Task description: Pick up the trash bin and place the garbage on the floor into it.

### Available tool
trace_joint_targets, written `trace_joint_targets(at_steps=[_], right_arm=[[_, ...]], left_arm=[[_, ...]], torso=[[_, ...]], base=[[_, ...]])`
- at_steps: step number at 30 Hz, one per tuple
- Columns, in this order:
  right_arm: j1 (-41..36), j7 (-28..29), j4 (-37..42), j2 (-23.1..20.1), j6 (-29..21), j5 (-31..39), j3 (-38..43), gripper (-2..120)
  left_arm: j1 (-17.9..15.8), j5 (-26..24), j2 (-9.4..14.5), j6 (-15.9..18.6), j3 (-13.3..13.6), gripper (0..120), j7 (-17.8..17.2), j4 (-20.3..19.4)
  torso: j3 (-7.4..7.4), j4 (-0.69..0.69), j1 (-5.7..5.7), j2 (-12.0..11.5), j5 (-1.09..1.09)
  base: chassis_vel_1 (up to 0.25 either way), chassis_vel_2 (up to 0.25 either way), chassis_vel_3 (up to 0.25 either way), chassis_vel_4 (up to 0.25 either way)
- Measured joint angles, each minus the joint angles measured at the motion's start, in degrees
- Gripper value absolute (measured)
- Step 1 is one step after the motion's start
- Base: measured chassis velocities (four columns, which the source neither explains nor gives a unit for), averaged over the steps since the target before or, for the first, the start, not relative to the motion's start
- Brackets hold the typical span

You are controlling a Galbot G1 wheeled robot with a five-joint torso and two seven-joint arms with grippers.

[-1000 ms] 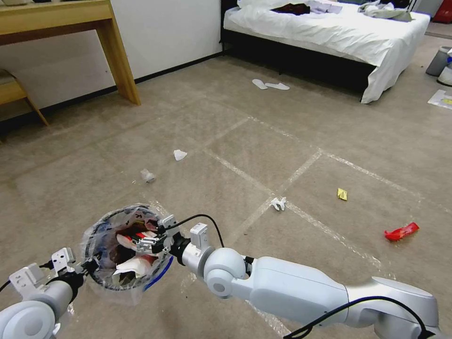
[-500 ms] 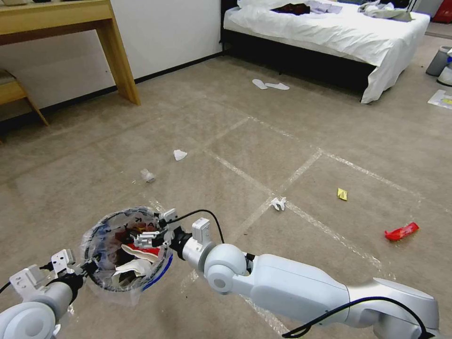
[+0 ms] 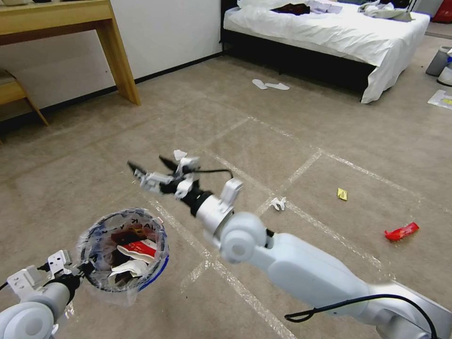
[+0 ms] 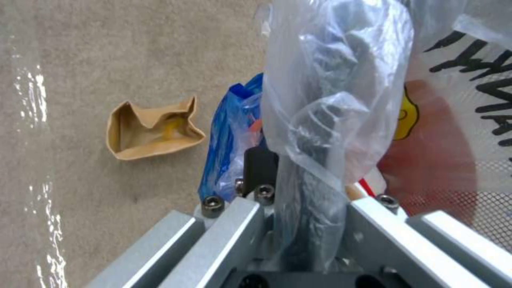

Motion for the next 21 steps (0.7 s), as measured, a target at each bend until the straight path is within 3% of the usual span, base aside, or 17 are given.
trace_joint_targets(at_steps=[5, 7, 10, 13, 14, 16, 21], right_arm=[[-3.07, -1.91, 2.25, -3.06, 1.83, -2.28, 8.29, 100], [-7.29, -2.54, 3.93, -6.1, 2.31, -9.04, 17.02, 100], [-9.87, -2.08, 4.57, -6.99, 2.33, -12.95, 21.38, 100], [-20.41, 0.34, 7.59, -10.1, 1.37, -22.19, 34.71, 100], [-20.41, 0.34, 7.59, -10.1, 1.37, -22.19, 34.71, 100], [-29.69, 1.57, 10.51, -11.18, 1.46, -29.0, 45.98, 100], [-40.49, 2.41, 13.79, -9.07, 2.54, -35.99, 56.25, 100]], left_arm=[[0.16, 0.01, -0.29, -0.19, -1.0, 0, 0.0, -0.67], [0.12, 0.08, -0.89, -0.48, -1.98, 0, 0.02, -1.11], [-0.03, 0.07, -1.25, -0.59, -2.25, 0, 0.03, -1.29], [-0.35, 0.57, -2.38, -0.73, -2.62, 0, 0.06, -2.28], [-0.35, 0.57, -2.38, -0.73, -2.62, 0, 0.06, -2.28], [-0.4, 0.83, -3.27, -0.77, -2.62, 0, 0.17, -3.19], [-0.22, 2.83, -4.26, -0.99, -2.55, 0, 0.59, -3.72]], torso=[[0.0, 0.0, 0.0, 0.0, 0.0], [0.0, -0.01, 0.0, 0.0, 0.01], [0.0, -0.02, 0.0, 0.0, 0.02], [0.0, -0.03, 0.0, 0.0, 0.02], [0.0, -0.03, 0.0, 0.0, 0.02], [-0.01, -0.03, 0.0, 0.0, 0.02], [-0.01, 0.0, 0.0, 0.0, 0.01]], base=[[0.0, 0.0, 0.0, 0.0], [0.0, 0.0, 0.0, 0.0], [0.0, 0.0, 0.0, 0.0], [0.0, 0.0, 0.0, 0.0], [0.0, 0.0, 0.0, 0.0], [0.0, 0.0, 0.0, 0.0], [0.0, 0.0, 0.0, 0.0]])
